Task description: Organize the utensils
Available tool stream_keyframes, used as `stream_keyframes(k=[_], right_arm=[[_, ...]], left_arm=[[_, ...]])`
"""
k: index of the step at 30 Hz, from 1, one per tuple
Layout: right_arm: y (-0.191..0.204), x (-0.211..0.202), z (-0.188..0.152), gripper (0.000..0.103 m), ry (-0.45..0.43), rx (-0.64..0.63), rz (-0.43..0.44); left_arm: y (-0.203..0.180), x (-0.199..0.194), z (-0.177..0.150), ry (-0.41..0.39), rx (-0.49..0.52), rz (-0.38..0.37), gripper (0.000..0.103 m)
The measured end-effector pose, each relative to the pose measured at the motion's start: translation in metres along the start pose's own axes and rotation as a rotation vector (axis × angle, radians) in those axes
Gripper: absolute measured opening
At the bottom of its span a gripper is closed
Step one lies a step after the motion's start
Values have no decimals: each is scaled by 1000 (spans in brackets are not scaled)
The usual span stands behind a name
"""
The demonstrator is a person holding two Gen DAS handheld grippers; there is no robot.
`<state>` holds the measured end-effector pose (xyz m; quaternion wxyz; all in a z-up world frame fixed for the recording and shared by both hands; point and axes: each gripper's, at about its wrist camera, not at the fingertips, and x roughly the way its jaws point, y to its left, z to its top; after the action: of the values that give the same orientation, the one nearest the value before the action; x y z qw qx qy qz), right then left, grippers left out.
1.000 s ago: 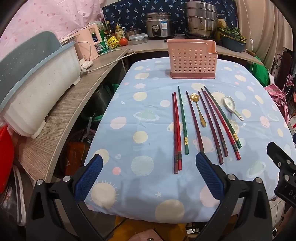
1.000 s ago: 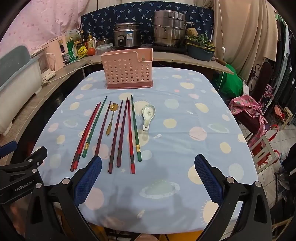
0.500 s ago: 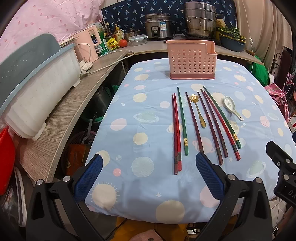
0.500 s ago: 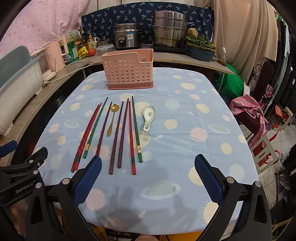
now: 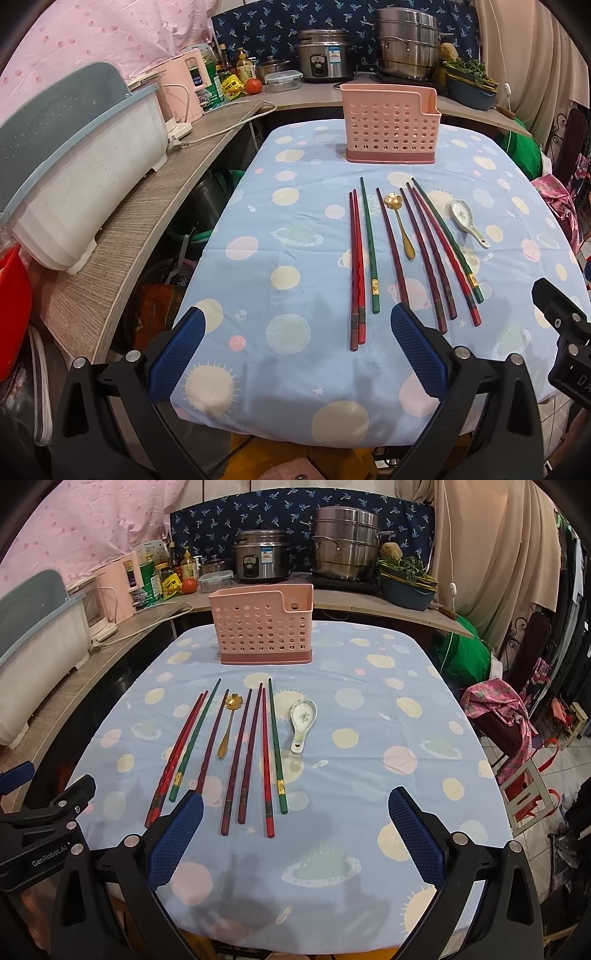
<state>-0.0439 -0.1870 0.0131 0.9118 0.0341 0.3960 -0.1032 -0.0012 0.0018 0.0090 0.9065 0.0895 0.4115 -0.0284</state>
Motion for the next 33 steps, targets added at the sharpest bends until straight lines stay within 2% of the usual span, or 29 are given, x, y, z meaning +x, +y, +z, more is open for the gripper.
stream_keyframes(k=[33], right_arm=[[-3, -7, -5, 96, -14, 38, -13]], left_arm=[[-7, -7, 1, -21, 30, -27, 96]])
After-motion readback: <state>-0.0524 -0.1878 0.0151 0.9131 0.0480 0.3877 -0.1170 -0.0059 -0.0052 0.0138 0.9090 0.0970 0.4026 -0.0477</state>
